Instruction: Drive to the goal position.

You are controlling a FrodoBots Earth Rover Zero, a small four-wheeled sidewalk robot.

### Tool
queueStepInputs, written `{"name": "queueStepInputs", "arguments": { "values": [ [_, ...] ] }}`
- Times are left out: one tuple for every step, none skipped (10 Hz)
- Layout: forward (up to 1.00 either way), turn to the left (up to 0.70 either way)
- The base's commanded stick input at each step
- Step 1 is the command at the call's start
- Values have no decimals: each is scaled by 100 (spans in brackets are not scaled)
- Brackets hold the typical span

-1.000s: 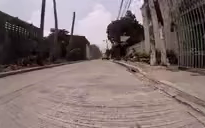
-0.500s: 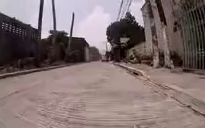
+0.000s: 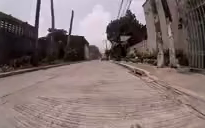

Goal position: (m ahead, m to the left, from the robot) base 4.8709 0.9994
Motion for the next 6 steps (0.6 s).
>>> {"name": "queueStepInputs", "arguments": {
  "values": [
    [70,0],
    [70,0],
    [70,0],
    [70,0],
    [70,0],
    [70,0]
  ]
}}
